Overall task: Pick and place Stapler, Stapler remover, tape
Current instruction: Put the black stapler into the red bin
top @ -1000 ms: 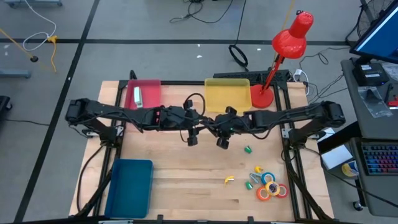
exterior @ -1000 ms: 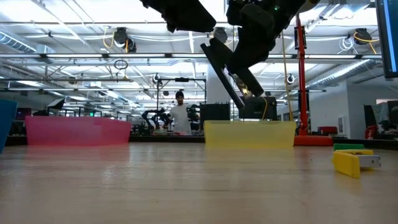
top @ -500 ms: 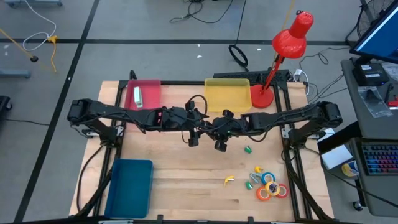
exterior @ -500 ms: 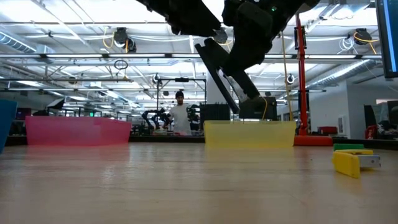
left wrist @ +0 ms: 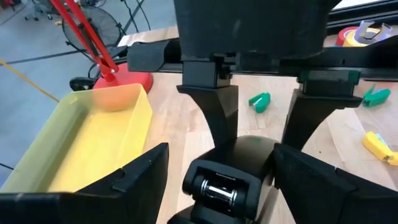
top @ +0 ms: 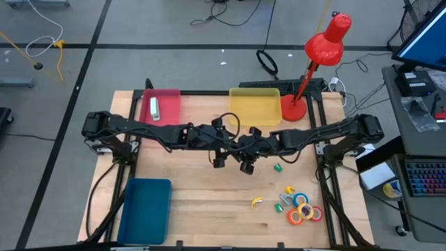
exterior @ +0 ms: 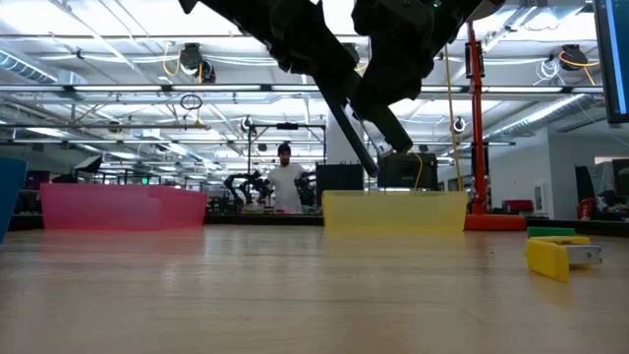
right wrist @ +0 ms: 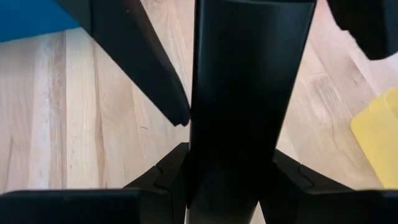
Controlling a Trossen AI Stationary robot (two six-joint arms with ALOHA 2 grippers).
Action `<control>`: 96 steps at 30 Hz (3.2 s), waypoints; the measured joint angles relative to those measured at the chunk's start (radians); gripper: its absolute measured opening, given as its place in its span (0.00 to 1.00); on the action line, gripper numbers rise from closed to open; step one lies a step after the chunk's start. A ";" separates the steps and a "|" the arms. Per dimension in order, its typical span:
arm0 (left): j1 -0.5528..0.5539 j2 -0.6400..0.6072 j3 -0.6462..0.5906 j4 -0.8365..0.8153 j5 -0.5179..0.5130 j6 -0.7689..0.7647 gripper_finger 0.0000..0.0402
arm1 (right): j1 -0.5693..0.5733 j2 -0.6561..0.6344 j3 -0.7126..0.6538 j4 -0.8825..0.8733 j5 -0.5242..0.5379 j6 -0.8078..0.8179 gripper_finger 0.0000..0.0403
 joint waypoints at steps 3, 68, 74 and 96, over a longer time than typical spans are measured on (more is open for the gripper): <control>0.002 0.000 0.000 -0.012 0.000 0.005 0.65 | 0.000 0.000 0.000 -0.001 -0.001 0.002 0.32; -0.002 -0.043 0.000 -0.186 0.009 -0.008 0.37 | 0.009 -0.010 0.003 0.003 -0.104 0.104 0.58; -0.003 -0.043 0.000 -0.187 0.005 -0.009 0.37 | 0.009 -0.010 0.003 -0.021 -0.103 0.104 0.60; -0.002 -0.045 0.000 -0.253 -0.051 -0.041 0.36 | -0.003 -0.008 -0.002 -0.134 -0.039 0.144 0.60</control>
